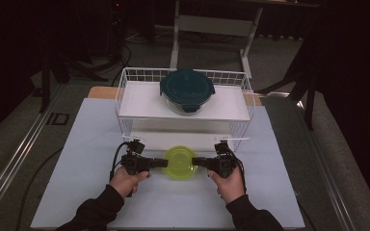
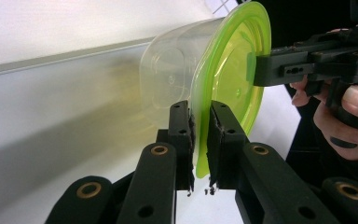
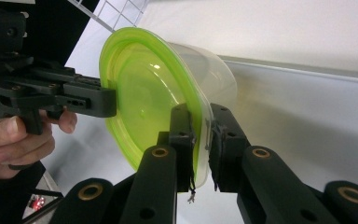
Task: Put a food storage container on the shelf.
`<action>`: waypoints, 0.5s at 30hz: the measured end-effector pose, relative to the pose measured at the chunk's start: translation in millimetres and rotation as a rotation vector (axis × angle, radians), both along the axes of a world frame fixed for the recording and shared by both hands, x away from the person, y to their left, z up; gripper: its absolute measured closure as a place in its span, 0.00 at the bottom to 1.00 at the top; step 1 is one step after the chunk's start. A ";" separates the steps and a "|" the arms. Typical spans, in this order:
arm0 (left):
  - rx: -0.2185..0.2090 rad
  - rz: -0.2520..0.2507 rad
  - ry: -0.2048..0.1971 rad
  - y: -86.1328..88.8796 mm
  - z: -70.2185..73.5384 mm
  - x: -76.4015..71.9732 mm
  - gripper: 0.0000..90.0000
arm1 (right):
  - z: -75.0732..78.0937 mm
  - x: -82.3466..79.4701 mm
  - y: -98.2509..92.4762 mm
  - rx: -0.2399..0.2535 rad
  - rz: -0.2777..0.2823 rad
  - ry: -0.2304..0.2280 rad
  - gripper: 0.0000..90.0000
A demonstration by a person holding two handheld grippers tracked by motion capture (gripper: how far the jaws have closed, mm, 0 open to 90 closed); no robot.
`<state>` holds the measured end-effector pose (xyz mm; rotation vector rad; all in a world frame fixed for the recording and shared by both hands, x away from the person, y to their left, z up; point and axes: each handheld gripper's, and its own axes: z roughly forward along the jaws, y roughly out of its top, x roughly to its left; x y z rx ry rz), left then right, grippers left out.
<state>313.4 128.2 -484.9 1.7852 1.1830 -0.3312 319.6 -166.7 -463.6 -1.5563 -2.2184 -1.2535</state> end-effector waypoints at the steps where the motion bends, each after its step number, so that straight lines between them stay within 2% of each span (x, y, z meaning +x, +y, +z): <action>1: -0.019 -0.001 -0.002 0.8 1.0 -0.5 0.90 | 2.1 -0.3 -0.3 -0.001 0.003 -0.002 0.90; 3: -0.046 -0.008 -0.003 2.8 2.8 -0.6 0.89 | 5.4 -0.5 -2.2 0.010 0.004 0.000 0.90; 6: -0.062 -0.016 0.005 4.1 5.9 -1.0 0.89 | 9.9 -1.9 -2.5 0.015 0.005 -0.013 0.90; 7: -0.086 -0.019 0.008 6.4 9.6 -1.7 0.89 | 15.0 -3.1 -2.7 0.018 0.007 -0.013 0.90; 8: -0.086 -0.019 0.008 6.4 9.6 -1.7 0.89 | 15.0 -3.1 -2.7 0.018 0.007 -0.013 0.90; 10: -0.117 -0.027 0.015 8.6 13.5 -2.7 0.89 | 19.8 -3.1 -4.0 0.029 0.014 -0.009 0.89; 13: -0.100 -0.036 -0.013 10.4 26.9 -7.2 0.91 | 31.2 -6.4 -2.6 0.020 0.027 -0.032 0.90; 14: -0.100 -0.036 -0.013 10.4 26.9 -7.2 0.91 | 34.5 -6.8 -2.3 0.023 0.030 -0.034 0.90; 15: -0.106 -0.037 -0.025 11.7 33.1 -8.7 0.91 | 37.1 -7.0 -2.4 0.029 0.032 -0.033 0.90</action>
